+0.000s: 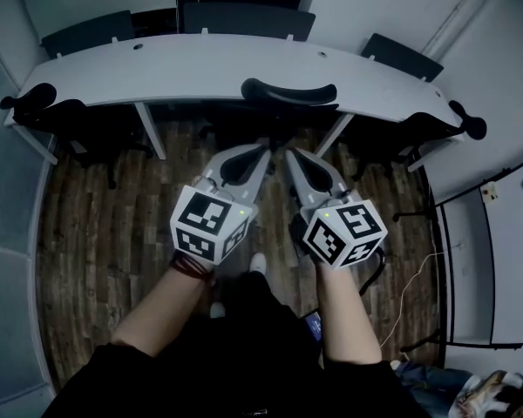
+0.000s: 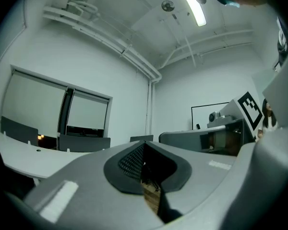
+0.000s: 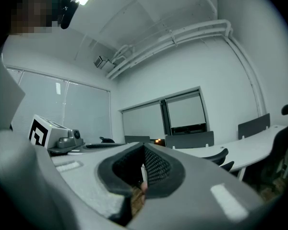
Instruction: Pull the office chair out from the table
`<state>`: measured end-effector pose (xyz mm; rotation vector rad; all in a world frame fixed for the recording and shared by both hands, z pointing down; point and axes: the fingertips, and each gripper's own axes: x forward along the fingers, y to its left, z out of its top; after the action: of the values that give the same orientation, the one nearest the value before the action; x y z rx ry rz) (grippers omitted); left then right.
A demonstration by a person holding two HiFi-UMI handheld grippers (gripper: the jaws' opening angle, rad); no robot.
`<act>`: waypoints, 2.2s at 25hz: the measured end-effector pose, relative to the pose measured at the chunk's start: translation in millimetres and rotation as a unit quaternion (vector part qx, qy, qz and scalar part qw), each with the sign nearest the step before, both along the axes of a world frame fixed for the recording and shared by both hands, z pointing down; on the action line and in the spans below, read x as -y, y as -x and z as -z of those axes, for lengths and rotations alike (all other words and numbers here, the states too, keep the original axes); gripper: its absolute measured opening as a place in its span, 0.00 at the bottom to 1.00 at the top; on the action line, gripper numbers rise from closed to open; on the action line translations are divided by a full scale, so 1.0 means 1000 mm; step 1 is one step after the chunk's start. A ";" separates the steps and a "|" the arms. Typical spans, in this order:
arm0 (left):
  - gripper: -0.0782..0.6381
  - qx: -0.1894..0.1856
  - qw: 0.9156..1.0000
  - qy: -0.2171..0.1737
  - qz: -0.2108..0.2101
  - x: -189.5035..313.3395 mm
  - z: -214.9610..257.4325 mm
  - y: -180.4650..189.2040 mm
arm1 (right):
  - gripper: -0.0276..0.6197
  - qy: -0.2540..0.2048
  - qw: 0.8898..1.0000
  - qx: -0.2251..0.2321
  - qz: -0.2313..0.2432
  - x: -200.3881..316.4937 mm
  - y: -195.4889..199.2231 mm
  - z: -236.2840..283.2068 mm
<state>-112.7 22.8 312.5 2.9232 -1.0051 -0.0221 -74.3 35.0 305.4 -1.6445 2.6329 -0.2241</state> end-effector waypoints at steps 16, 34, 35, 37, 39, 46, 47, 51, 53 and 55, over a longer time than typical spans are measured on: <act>0.12 0.011 1.000 0.022 0.011 0.148 -0.021 -0.099 | 0.04 0.024 0.999 0.030 0.012 0.153 -0.103 -0.020; 0.12 0.036 0.998 0.026 0.054 0.253 -0.026 -0.169 | 0.04 0.028 0.997 0.046 0.062 0.263 -0.180 -0.018; 0.12 0.039 0.997 0.026 0.056 0.258 -0.026 -0.167 | 0.04 0.029 0.996 0.047 0.064 0.268 -0.180 -0.018; 0.12 0.045 0.997 0.025 0.061 0.269 -0.026 -0.160 | 0.04 0.031 0.996 0.050 0.066 0.280 -0.179 -0.019; 0.11 0.047 0.997 0.024 0.063 0.282 -0.027 -0.155 | 0.04 0.033 0.996 0.053 0.065 0.293 -0.177 -0.021; 0.12 0.039 0.998 0.019 0.046 0.328 -0.025 -0.152 | 0.04 0.025 0.998 0.036 0.053 0.334 -0.172 -0.011; 0.12 0.039 0.998 0.017 0.042 0.335 -0.024 -0.152 | 0.04 0.024 0.998 0.033 0.050 0.341 -0.172 -0.009; 0.12 0.037 0.999 0.023 0.028 0.362 -0.031 -0.148 | 0.04 0.024 0.998 0.032 0.037 0.369 -0.168 -0.007; 0.12 0.035 0.999 0.027 0.021 0.375 -0.033 -0.145 | 0.04 0.025 0.999 0.032 0.030 0.382 -0.167 -0.008; 0.12 0.035 0.999 0.027 0.012 0.384 -0.034 -0.143 | 0.04 0.027 0.999 0.032 0.024 0.392 -0.165 -0.010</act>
<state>30.6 -360.9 346.5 2.8820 -1.0333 0.1050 91.1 -356.8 315.4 -1.5633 2.6430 -0.3456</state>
